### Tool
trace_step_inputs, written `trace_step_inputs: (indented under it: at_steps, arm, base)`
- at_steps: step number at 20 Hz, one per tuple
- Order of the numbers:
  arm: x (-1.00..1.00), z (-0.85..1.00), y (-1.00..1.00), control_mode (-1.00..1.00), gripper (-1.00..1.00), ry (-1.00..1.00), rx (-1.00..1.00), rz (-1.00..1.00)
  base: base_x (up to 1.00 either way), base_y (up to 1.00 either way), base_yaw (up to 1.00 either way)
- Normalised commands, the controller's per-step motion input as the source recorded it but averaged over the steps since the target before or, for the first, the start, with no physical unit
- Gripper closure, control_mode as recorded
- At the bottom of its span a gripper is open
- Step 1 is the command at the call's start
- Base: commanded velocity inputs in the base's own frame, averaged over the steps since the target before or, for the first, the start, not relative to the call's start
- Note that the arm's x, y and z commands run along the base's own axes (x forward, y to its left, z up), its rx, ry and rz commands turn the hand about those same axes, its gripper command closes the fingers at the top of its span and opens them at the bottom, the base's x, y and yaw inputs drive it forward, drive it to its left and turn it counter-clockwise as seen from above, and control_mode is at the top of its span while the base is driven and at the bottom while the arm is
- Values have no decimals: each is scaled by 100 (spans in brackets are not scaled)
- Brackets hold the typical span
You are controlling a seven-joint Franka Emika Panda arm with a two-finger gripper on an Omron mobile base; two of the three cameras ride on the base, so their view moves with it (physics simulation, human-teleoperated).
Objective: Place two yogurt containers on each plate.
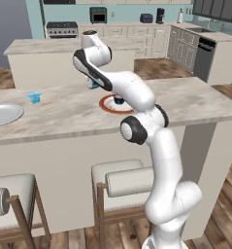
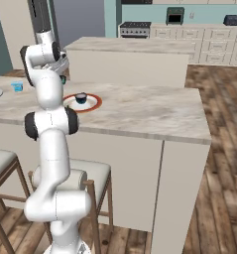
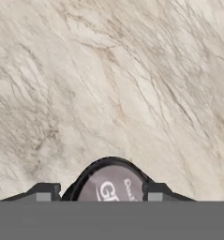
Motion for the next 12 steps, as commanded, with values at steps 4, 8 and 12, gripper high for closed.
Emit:
trace_step_inputs:
  at_steps: [4,8,12]
  arm:
    - [-100,-3,-47,-100,100,-14,5,0]
    - [-84,-4,-44,-100,100,-16,7,0]
    - [-77,-12,-32,-100,100,-16,14,0]
  base:
    - [0,0,0]
    - [0,0,0]
    - [0,0,0]
